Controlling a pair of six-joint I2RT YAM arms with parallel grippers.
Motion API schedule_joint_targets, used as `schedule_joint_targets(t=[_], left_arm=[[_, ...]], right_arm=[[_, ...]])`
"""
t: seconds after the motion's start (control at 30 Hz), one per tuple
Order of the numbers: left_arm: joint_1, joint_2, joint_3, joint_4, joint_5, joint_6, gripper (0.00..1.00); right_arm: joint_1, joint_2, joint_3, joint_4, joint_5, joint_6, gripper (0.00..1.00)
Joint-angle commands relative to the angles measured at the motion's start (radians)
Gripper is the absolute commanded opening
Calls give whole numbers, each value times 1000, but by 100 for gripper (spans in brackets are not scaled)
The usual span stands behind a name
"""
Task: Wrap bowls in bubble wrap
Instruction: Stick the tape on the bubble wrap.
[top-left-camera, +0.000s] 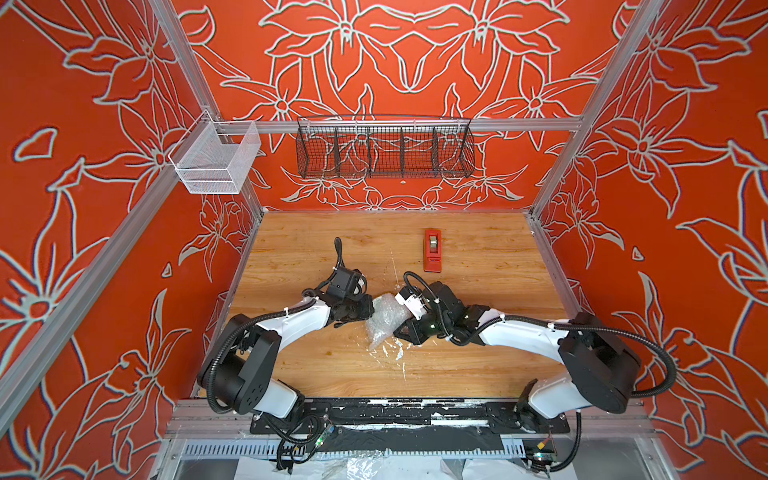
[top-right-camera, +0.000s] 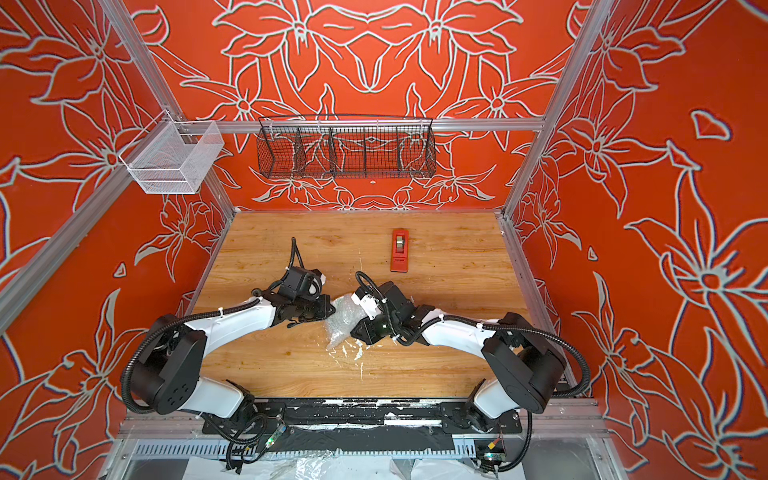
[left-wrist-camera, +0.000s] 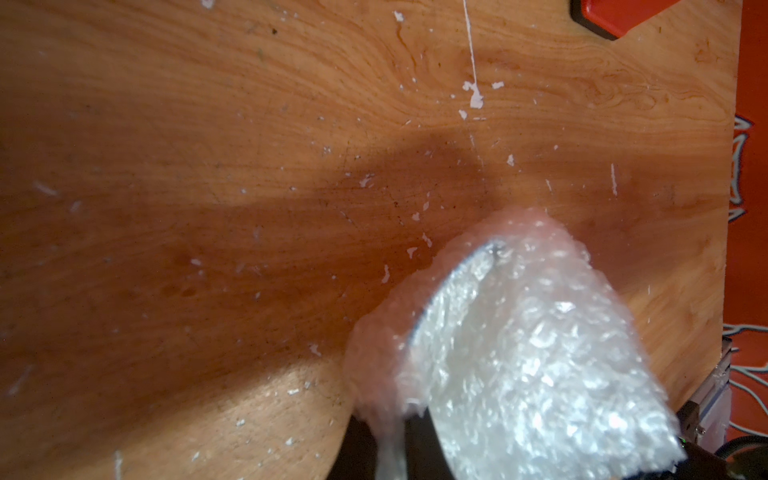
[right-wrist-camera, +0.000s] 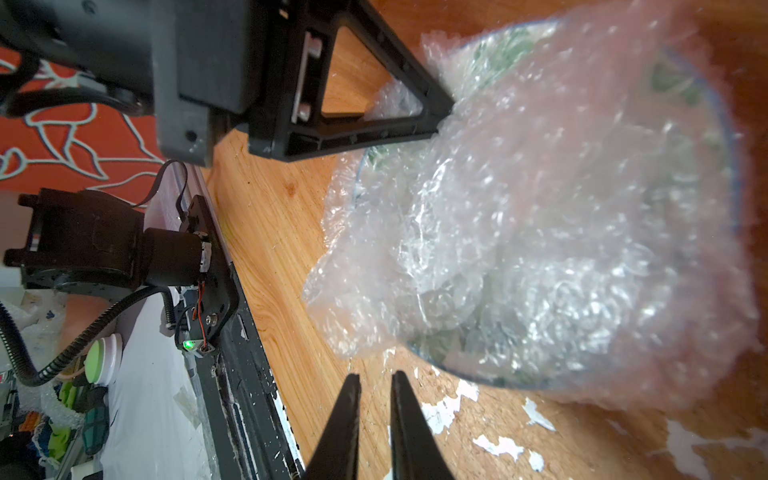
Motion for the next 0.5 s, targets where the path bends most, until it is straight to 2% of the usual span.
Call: schedule_joint_targets(t=[0.0, 0.47], left_arm=[[-5, 18, 18, -9, 8, -11, 0], [-8, 12, 6, -7, 11, -10, 0]], right_arm=[[10, 0, -32, 41, -30, 32, 16], [16, 102, 17, 98, 16, 55, 12]])
